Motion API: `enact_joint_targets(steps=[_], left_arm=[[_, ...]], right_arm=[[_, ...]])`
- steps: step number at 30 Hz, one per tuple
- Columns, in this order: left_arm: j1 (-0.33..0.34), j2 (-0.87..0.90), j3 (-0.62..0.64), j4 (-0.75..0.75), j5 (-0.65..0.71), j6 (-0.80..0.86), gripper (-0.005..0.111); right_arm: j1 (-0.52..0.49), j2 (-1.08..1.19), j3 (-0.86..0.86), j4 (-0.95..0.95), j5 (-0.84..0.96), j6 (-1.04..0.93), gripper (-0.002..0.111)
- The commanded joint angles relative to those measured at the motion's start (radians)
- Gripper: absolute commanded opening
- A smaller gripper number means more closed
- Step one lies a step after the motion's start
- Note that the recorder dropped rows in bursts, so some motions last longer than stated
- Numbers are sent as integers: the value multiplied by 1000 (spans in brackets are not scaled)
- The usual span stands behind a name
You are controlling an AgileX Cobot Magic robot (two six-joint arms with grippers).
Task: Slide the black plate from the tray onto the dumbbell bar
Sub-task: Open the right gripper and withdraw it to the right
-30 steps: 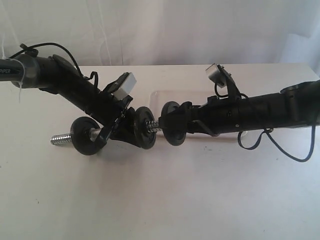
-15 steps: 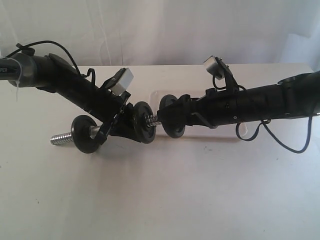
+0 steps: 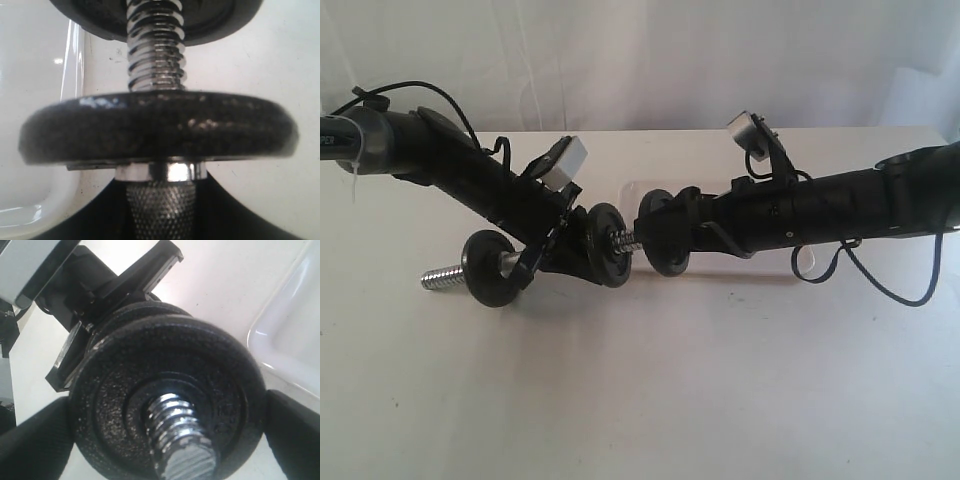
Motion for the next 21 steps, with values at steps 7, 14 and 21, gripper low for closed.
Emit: enact_joint_targets(steps=[7,14,21], left_arm=[[-25,-21,-3,-631,138,85,0],[-25,-21,-3,-631,138,85,0],[-25,-21,-3,-631,138,85,0]], right_arm=[[5,-25,-31,140,80,-4,73],[5,-25,-35,140,103,-2,79],[5,-25,-35,140,74,51,99]])
